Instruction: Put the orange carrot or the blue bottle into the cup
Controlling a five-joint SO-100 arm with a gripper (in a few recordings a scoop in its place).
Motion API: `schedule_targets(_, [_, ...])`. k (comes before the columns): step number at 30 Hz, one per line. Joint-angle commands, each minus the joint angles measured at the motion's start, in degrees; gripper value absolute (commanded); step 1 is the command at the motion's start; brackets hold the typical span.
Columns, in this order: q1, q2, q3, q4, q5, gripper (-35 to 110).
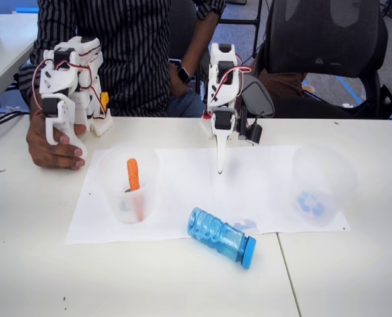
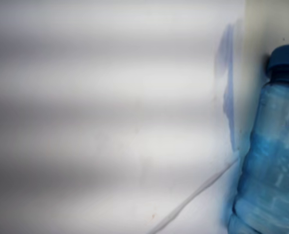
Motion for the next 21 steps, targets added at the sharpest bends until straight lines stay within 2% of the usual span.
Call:
schedule_targets(1, [0.88, 1.32, 1.23, -0.70, 0.26, 7])
schedule_targets(21, [1.32, 1.32, 0.53, -0.62, 0.26, 7])
